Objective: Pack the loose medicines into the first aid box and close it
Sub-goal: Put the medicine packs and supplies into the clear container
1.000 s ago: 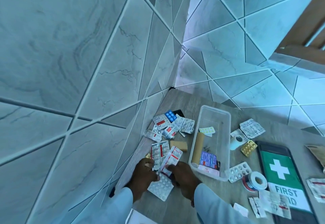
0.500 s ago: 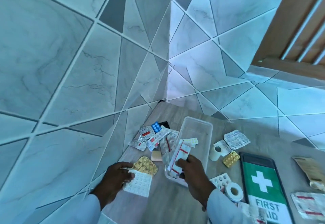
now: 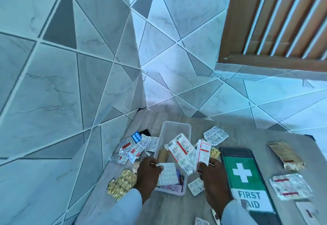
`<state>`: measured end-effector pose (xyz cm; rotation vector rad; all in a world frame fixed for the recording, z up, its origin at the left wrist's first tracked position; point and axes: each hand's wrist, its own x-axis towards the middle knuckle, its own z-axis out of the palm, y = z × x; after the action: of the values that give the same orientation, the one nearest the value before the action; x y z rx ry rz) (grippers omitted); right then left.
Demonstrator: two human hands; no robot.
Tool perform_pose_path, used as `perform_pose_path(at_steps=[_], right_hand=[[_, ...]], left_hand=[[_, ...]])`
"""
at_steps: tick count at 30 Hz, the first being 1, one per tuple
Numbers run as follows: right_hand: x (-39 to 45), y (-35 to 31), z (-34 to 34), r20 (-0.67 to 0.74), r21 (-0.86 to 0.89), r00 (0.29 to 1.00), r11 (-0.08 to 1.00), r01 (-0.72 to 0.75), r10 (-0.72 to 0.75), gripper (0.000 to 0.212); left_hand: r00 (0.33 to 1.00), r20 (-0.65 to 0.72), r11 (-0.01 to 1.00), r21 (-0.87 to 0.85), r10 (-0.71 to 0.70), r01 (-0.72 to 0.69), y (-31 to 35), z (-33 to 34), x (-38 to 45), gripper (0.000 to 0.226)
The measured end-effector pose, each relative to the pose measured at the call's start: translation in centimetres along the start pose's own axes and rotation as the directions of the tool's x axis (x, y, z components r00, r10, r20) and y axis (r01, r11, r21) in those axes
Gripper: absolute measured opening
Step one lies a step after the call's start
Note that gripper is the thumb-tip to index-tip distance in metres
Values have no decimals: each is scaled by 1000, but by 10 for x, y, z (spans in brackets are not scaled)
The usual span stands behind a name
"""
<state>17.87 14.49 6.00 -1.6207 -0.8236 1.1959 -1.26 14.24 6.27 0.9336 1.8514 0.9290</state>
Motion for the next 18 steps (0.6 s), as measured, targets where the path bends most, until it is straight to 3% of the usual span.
perform_pose_path(at_steps=[3,6,8,11,13,15,18], right_hand=[[-3,2,3,-99,-11,995,1000,23,-24,10],[-9,0,10,-158,-29,987,1000,0,-5,12],[-13,2,19,-213,-43,977,999,-12,3,12],[-20,9,31,-286,-63,958,998,-24,5,13],[-25,14,39,-340,-56,940,998,-42,21,13],[-31,13,46,-366,-27,930,999,-47,34,12],[-39,11,58,-316,-25,945,995,-97,85,8]], left_hand=[[989,129,976,193,74,-98,1,10,12,13],[937,298,854,425,182,-300,-10,6,21,5],[865,434,679,558,252,-478,-19,-3,27,22],[741,593,276,690,313,-669,-22,-12,35,25],[676,645,152,673,356,-724,-16,-15,37,20],[678,664,174,662,317,-729,-15,-15,38,22],[762,551,426,631,341,-648,-13,-21,44,26]])
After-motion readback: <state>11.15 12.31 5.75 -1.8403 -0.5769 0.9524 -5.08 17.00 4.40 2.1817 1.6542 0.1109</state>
